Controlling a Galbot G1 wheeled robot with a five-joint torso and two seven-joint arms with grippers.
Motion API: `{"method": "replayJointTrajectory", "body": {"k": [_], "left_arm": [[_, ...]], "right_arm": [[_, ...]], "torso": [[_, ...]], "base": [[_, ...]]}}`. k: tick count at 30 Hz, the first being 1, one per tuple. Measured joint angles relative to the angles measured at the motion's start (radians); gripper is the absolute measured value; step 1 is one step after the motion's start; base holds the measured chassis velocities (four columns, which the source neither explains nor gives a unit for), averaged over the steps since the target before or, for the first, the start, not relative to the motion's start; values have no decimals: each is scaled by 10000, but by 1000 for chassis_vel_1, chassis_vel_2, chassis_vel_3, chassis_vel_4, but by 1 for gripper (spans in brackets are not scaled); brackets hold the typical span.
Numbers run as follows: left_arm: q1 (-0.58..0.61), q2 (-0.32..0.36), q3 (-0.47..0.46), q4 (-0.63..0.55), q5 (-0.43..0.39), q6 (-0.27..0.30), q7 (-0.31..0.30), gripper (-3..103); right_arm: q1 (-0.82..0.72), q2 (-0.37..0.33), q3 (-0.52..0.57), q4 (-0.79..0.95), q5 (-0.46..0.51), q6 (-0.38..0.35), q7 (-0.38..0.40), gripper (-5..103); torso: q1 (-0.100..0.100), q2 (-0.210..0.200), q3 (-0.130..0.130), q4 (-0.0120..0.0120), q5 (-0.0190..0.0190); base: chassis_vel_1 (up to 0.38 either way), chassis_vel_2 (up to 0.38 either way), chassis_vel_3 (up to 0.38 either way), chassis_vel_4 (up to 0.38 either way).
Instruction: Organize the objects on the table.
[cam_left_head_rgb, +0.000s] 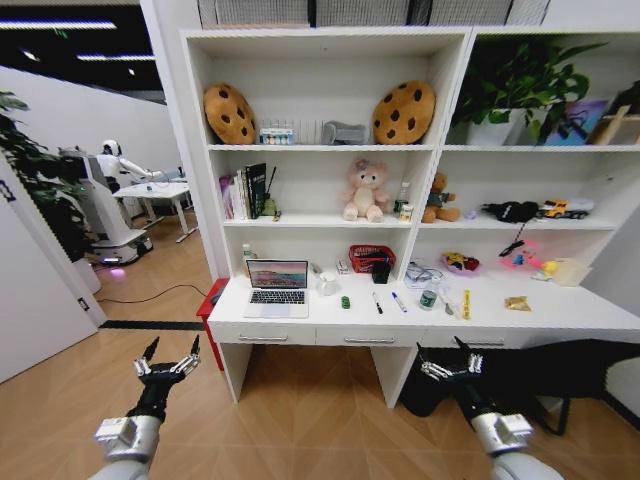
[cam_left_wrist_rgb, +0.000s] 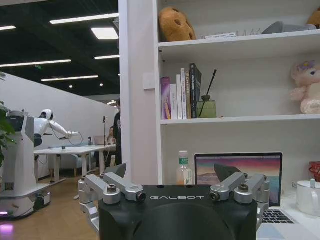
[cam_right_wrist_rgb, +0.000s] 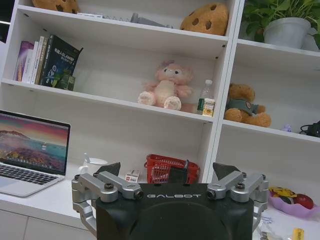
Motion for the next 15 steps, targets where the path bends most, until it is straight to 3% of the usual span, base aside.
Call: {"method": "replayJointTrajectory", "body": {"k": [15], "left_arm": [[-49, 39, 25, 24, -23, 23, -25, 99]], "right_arm": [[110, -141, -24, 36, 9, -29, 9, 100]], "torso": [[2, -3, 1, 2, 0]], "base": [[-54, 65, 67, -57]]}}
